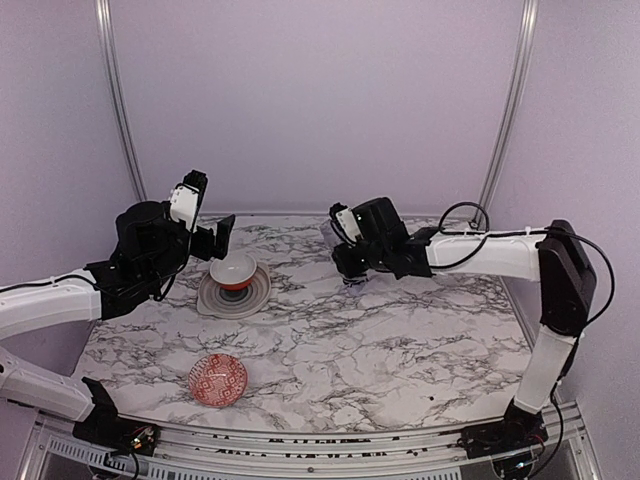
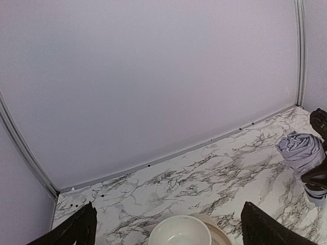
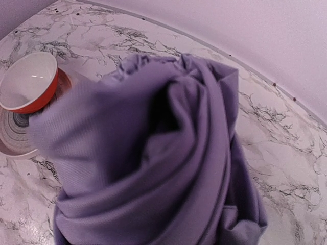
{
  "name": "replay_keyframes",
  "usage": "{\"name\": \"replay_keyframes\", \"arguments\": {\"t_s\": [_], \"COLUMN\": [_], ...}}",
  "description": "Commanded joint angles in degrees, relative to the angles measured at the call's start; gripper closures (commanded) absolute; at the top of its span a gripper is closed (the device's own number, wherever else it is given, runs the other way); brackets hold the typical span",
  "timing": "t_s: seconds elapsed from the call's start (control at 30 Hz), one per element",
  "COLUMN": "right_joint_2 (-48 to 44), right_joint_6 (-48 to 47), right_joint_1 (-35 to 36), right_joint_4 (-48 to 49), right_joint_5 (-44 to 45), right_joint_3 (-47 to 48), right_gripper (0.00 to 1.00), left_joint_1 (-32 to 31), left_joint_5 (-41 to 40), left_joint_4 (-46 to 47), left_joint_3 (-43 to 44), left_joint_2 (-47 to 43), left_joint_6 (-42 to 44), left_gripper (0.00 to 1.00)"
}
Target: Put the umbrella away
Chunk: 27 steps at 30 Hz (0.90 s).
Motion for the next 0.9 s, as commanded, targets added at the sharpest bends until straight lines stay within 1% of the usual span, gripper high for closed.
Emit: {"name": "replay_keyframes", "arguments": {"t_s": [0.0,0.07,0.13,0.23,0.33,0.43,0.53,0.6,0.7,0.73,0.87], "right_joint_2": [-0.5,0.5,1.1,2.6,6.0,10.4,12.9,13.5,13.7,13.7,12.1], "right_joint_6": [4.3,5.4,6.8,8.6,9.9,9.2,8.4,7.8,6.9,6.4,4.8], "right_joint_1": [-0.2,-0.4,-0.6,-1.1,-1.6,-1.6,-1.6,-1.6,-1.6,-1.6,-1.6], "right_joint_4": [-30.8,-37.4,-41.2,-42.9,-44.6,-46.2,-47.0,-47.3,-48.1,-48.7,-49.4], "right_joint_5": [1.1,-0.9,-3.7,-8.6,-8.7,-9.0,-9.4,-10.1,-9.8,-9.5,-9.6], "right_joint_3": [11.0,13.8,15.2,14.1,12.5,12.2,12.9,13.3,13.9,14.2,15.4], "right_gripper": [1.00,1.00,0.96,0.89,0.85,0.79,0.73,0.64,0.42,0.35,0.17], "left_joint_1": [0.2,0.1,0.2,0.2,0.2,0.1,0.2,0.2,0.2,0.2,0.2], "left_joint_5": [1.4,1.6,1.7,2.0,2.5,2.8,3.1,3.1,3.0,3.0,3.1], "left_joint_4": [2.4,2.4,2.4,2.4,2.4,2.4,2.4,2.4,2.4,2.4,2.4], "left_joint_3": [-0.7,-0.7,-0.7,-0.7,-0.8,-0.9,-1.0,-1.1,-1.1,-1.1,-1.1], "left_joint_2": [-1.6,-1.8,-1.8,-1.8,-2.1,-2.5,-2.7,-2.7,-2.8,-2.8,-2.6], "left_joint_6": [0.0,-0.2,-0.2,-0.2,-0.4,-0.4,-0.4,-0.3,-0.1,0.0,0.0], "left_gripper": [0.01,0.01,0.01,0.01,0.01,0.01,0.01,0.01,0.01,0.01,0.01]}}
